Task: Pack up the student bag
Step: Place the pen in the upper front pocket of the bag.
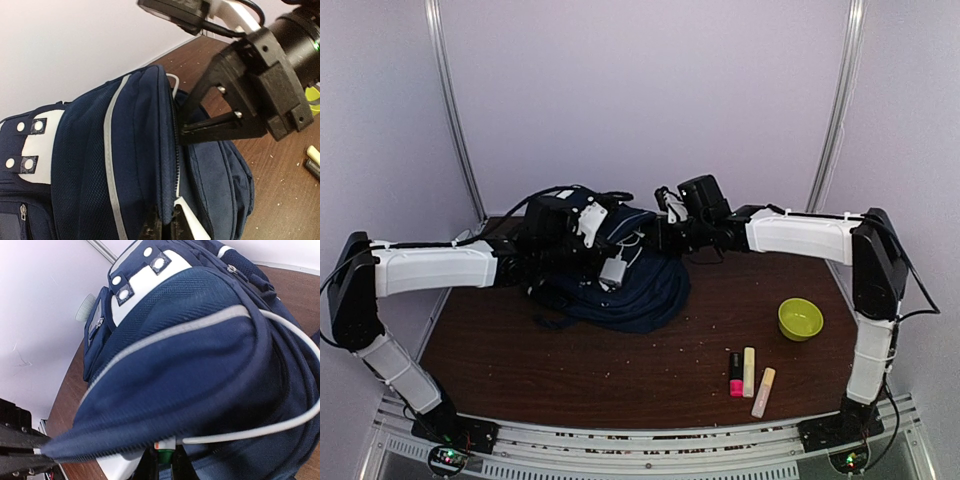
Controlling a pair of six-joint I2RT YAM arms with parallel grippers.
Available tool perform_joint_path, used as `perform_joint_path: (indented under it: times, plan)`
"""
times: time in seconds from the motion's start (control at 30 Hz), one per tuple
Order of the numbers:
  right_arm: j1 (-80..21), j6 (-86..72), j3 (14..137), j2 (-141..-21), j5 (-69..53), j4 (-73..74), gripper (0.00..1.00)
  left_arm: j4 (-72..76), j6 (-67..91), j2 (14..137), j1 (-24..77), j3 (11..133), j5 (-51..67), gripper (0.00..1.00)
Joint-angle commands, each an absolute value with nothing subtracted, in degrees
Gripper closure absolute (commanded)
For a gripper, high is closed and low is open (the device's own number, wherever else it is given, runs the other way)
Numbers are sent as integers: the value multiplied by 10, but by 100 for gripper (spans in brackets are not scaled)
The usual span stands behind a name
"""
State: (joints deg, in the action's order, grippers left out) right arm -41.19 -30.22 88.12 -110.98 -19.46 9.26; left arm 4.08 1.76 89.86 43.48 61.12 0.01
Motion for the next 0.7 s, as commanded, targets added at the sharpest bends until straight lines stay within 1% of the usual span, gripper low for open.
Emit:
perform_joint_path:
  times: [0.0,0.17,0.27,0.47,0.67]
  plan:
    - [-428,-308,962,-1144,-200,100,98,78,-19,870,430,625,14,100]
    - [-439,-340,1031,-1219,-195,79,97,86,-20,859,430,629,26,100]
    - [-441,-365,1043,-1242,-184,55,96,84,-15,855,430,624,21,100]
    - [-440,-353,1034,-1237,-158,62,76,84,10,860,425,608,-7,100]
    - [-437,-330,973,-1178,-159,70,64,72,47,885,410,616,-13,100]
